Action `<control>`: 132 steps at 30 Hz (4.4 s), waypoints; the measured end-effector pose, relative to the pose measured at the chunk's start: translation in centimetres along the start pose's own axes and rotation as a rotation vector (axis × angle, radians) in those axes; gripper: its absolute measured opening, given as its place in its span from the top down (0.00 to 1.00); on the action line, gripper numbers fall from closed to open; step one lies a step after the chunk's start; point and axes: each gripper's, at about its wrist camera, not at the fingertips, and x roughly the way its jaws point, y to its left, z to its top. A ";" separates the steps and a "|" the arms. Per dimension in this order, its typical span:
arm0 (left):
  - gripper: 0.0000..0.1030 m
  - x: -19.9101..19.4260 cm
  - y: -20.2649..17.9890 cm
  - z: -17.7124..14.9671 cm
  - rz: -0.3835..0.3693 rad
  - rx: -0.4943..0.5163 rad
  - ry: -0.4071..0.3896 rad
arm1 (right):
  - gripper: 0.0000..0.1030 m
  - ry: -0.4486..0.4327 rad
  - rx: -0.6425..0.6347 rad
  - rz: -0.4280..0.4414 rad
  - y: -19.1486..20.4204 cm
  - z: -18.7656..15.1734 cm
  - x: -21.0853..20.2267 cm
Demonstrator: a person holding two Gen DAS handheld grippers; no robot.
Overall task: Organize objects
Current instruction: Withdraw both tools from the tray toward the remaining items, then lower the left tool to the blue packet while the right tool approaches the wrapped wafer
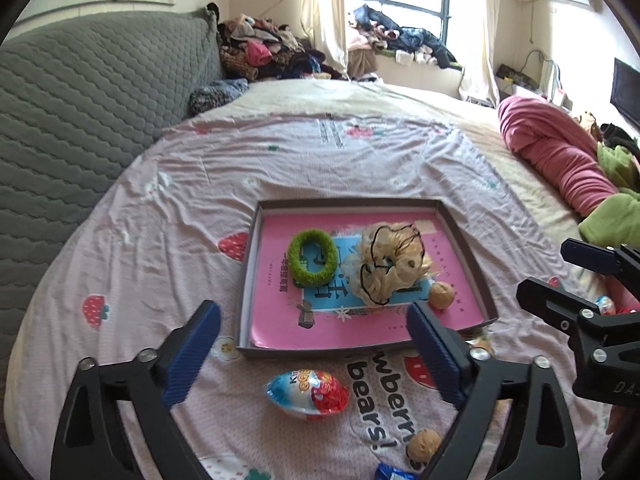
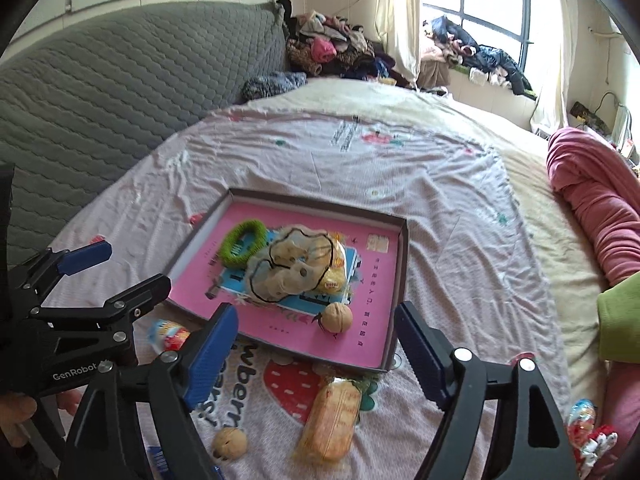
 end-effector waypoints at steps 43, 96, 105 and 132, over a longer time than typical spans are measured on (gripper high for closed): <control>0.01 -15.4 -2.1 -11.1 -0.003 0.069 -0.050 | 0.01 -0.093 0.012 -0.001 0.9 -8.9 -15.7; 0.01 -1.7 -4.7 -19.2 -0.101 0.121 0.129 | 0.01 0.127 0.022 -0.020 -0.5 -13.0 0.1; 0.01 -0.1 -4.4 -19.6 -0.100 0.106 0.145 | 0.01 0.160 0.042 -0.019 -1.2 -12.8 2.7; 0.01 1.9 -3.9 -19.3 -0.129 0.082 0.168 | 0.01 0.221 0.076 -0.013 -1.7 -12.0 8.9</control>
